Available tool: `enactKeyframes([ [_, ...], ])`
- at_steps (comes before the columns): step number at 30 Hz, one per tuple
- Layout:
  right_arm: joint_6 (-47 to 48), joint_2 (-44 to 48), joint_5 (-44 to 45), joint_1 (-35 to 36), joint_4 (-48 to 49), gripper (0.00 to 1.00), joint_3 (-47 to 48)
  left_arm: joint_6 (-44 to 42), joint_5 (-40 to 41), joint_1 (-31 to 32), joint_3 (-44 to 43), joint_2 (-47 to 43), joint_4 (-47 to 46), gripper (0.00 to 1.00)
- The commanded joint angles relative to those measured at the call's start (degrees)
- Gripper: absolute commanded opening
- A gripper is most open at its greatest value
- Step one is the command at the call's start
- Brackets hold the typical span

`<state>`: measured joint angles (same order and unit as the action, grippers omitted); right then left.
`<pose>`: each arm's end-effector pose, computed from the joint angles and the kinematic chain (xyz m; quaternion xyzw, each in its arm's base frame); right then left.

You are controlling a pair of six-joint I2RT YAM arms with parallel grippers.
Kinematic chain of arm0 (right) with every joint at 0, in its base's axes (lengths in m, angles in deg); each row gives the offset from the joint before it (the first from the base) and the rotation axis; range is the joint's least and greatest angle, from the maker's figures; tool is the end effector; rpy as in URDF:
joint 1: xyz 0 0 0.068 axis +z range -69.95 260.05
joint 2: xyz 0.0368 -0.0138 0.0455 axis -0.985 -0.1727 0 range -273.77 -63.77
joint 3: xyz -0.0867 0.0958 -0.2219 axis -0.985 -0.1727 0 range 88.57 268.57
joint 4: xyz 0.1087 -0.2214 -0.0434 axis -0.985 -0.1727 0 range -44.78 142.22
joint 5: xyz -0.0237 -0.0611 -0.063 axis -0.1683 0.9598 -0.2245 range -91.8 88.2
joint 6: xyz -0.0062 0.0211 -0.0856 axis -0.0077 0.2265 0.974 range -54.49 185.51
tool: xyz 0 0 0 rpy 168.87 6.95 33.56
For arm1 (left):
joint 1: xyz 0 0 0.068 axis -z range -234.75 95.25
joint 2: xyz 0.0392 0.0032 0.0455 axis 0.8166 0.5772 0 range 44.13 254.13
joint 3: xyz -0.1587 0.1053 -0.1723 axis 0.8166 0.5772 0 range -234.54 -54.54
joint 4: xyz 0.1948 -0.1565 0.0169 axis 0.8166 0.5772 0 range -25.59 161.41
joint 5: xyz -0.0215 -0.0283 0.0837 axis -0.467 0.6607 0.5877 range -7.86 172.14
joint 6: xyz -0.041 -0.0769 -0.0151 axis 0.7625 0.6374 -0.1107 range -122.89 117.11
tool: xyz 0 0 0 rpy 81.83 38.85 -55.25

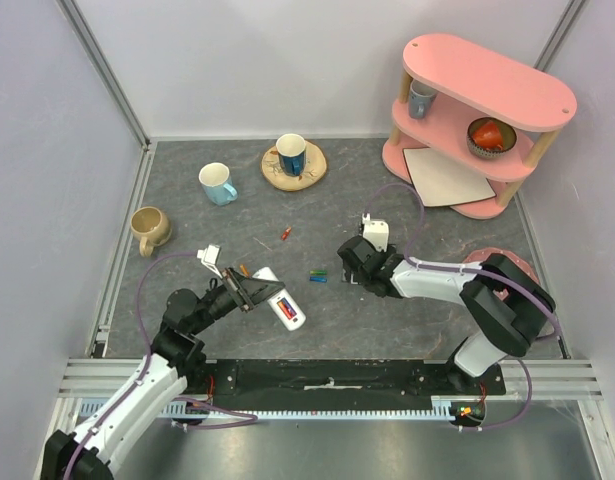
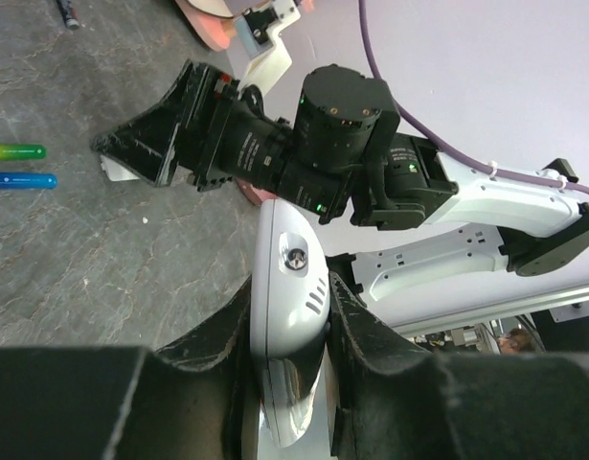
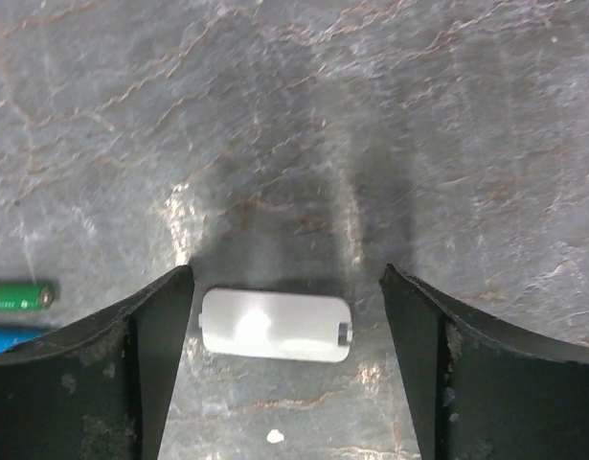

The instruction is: Load the batteries into the remote control

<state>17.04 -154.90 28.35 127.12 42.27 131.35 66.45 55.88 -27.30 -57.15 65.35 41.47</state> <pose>0.2327 0.1921 0.1057 0.0823 0.9279 0.0270 0.3625 0.1380 -0.1110 0.1964 -0.0811 0.6779 -0.6365 0.3588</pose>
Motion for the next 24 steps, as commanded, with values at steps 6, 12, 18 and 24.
enactKeyframes([
  [6, 1.4, 1.3, -1.9, -1.8, -7.0, 0.97, 1.2, -1.1, 0.2, -0.2, 0.8, 2.4, -6.7, 0.02],
  [12, 21.6, 4.9, -7.0, -1.8, -7.2, 0.95, 4.4, -1.7, -0.5, -0.2, 1.1, 1.9, -6.7, 0.02],
  [18, 34.6, 5.3, -14.0, -1.8, -9.8, 0.92, 7.2, -1.2, -0.1, -0.2, 2.4, 0.3, -6.9, 0.02],
  [24, 39.2, 3.8, -17.1, -1.8, -11.4, 0.89, 7.8, -0.9, -0.5, -0.2, 2.6, -0.7, -6.9, 0.02],
])
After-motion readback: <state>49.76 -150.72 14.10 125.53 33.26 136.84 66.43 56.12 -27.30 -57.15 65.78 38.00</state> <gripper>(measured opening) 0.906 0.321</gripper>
